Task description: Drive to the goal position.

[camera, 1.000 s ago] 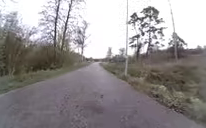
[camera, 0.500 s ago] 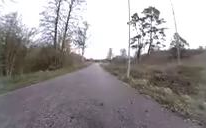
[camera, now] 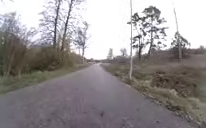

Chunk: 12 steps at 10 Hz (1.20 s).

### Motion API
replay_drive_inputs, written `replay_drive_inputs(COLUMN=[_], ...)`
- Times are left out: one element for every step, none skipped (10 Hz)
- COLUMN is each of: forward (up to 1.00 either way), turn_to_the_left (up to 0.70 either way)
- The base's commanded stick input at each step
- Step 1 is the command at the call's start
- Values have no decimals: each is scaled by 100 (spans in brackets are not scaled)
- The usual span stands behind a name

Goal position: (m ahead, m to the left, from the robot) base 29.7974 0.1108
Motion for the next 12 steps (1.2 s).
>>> replay_drive_inputs(forward=[70, 70, 70, 70, 70, 70, 70, 70, 70, 70, 70, 70], turn_to_the_left=[0, 0, 0, 0, 0, 0, 0, 0, 0, 0, 0, 0])
